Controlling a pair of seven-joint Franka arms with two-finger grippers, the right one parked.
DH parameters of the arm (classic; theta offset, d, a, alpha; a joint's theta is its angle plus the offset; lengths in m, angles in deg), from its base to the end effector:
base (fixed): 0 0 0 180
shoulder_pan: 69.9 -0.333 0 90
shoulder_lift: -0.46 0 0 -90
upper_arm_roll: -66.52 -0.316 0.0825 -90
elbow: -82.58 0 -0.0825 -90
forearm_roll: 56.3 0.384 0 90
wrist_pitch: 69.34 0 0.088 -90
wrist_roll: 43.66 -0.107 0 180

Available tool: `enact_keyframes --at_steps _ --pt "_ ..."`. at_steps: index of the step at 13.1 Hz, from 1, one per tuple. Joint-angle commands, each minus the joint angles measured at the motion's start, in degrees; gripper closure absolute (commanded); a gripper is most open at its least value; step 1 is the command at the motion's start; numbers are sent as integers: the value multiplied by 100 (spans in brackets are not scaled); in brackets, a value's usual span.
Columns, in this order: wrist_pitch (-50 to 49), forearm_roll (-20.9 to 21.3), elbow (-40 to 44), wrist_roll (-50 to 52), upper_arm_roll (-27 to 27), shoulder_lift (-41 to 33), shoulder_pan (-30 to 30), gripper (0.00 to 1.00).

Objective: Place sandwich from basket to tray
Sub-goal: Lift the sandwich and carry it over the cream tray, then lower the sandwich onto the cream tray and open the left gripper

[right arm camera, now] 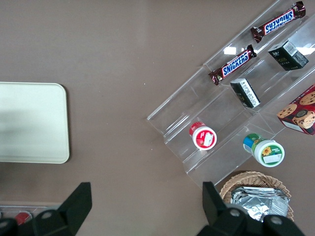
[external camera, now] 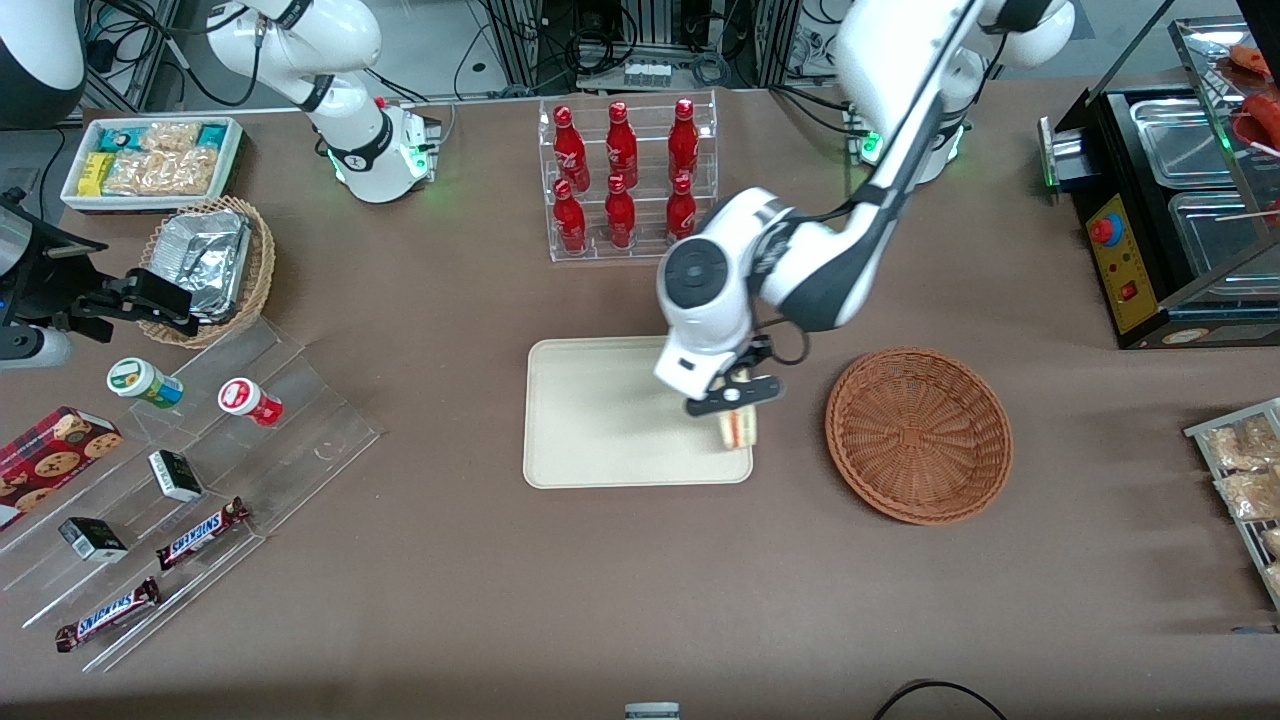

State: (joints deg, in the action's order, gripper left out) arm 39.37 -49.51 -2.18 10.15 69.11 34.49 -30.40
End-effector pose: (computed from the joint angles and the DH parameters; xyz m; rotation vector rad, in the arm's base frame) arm 0.5208 -0.4522 0.3159 -2.9455 -0.2393 0.0826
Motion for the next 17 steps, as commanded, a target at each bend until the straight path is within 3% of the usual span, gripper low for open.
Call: enact_keyframes --at_steps 1,15,16,17 --pt "-104 86 767 77 -91 585 320 98" --pt "300 68 838 -222 -83 1088 594 96" --pt "387 68 838 -222 -83 1114 594 94" --pt "432 68 838 -213 -83 1158 594 74"
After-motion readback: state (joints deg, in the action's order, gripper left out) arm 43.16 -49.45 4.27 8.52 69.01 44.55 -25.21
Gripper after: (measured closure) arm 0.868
